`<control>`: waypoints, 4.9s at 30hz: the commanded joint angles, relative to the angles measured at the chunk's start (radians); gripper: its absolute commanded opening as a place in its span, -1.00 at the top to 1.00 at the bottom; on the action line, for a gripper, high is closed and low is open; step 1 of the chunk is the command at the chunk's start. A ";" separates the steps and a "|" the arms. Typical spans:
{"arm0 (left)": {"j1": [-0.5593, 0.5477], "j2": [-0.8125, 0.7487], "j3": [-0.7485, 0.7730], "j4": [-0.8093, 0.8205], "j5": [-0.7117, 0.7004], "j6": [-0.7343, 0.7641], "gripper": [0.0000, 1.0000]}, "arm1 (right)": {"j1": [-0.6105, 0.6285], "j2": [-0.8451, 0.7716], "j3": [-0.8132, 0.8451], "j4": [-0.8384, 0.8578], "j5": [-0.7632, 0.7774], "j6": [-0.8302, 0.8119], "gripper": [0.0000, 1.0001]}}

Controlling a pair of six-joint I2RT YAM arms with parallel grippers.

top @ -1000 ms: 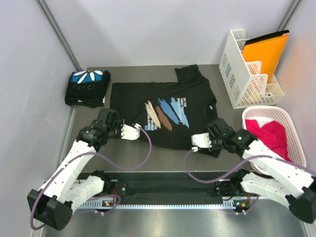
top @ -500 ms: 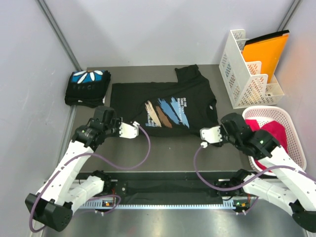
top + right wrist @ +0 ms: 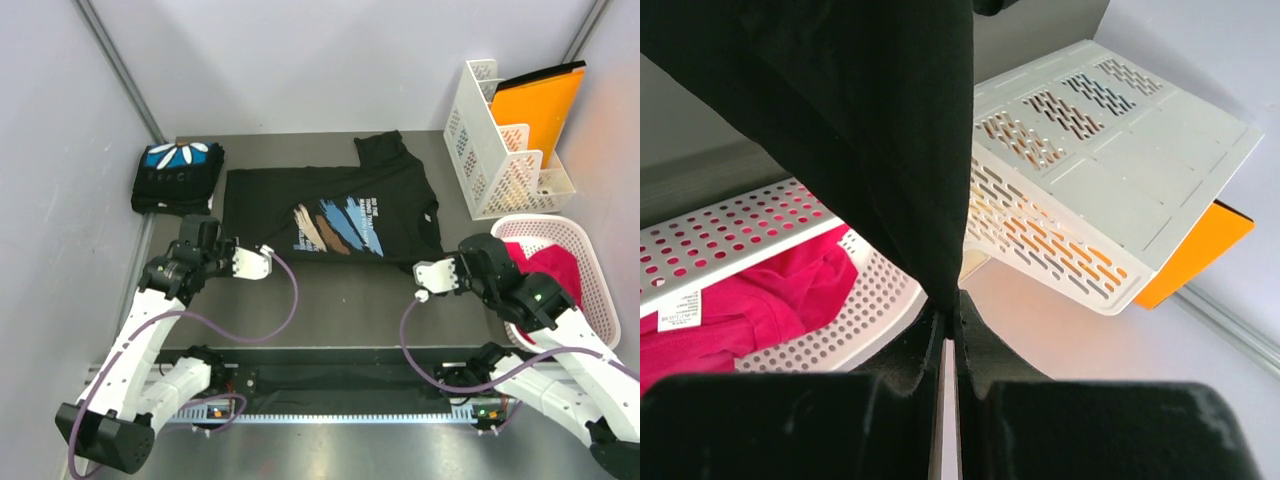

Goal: Fold and stack the t-shirts
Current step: Fold the tshirt

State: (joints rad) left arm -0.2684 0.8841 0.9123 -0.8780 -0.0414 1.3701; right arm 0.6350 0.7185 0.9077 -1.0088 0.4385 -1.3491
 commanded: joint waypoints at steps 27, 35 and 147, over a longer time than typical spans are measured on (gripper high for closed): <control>0.029 0.211 -0.058 0.080 0.120 0.142 1.00 | -0.127 0.426 0.145 0.418 -0.245 -0.016 1.00; 0.118 0.349 -0.044 0.168 0.127 0.159 1.00 | -0.158 0.515 0.175 0.499 -0.265 -0.033 1.00; 0.261 0.750 0.109 0.471 0.189 0.261 1.00 | -0.319 0.918 0.319 0.874 -0.172 -0.150 1.00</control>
State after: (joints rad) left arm -0.0147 1.6257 1.0088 -0.4740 0.1562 1.6295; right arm 0.3305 1.6222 1.1736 -0.1940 0.2428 -1.4895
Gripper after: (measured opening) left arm 0.012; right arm 0.012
